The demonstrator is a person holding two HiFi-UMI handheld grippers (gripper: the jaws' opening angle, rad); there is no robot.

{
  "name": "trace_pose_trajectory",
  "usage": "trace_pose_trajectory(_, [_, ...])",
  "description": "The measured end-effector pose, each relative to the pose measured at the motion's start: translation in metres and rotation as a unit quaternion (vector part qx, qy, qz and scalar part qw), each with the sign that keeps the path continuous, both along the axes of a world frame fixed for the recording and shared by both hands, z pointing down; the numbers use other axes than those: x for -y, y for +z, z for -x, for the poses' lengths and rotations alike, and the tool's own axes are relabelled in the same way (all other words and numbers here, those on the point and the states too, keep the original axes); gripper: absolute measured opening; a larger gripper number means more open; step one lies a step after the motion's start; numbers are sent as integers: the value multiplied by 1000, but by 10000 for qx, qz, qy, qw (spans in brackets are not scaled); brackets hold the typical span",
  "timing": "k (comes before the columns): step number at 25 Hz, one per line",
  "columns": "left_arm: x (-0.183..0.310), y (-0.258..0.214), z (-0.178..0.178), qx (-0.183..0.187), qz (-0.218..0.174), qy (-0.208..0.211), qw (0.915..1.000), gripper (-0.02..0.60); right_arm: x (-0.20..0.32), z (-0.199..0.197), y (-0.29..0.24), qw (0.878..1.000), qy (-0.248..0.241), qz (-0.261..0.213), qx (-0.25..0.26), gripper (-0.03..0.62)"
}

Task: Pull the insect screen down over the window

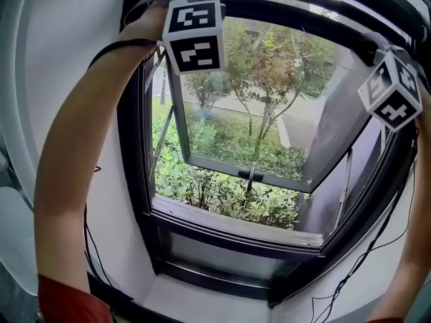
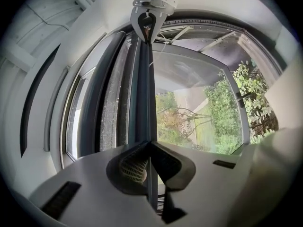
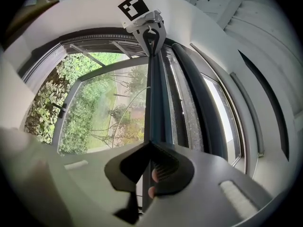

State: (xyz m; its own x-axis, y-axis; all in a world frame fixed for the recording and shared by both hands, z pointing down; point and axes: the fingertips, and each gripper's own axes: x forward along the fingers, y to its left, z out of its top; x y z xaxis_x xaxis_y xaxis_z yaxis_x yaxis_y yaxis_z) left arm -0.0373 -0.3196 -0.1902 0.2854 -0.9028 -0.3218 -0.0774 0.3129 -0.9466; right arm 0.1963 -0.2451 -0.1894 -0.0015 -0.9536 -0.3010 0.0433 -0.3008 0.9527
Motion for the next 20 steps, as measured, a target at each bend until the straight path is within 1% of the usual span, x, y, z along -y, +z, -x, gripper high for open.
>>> trace_pose_trajectory(7, [-1,21,3,29,40,-14,10000,25,3,-2,24,9999,-86,129,-25,26])
trace_pose_trajectory(15, [-3,51,2,51,0,2,10000,25,2,-3,54,9997,-197,146,-44,26])
trace_pose_trajectory(20, [-3,70,5,69,34,2,10000,25,2,-3,75,9993,-244,280,-77,26])
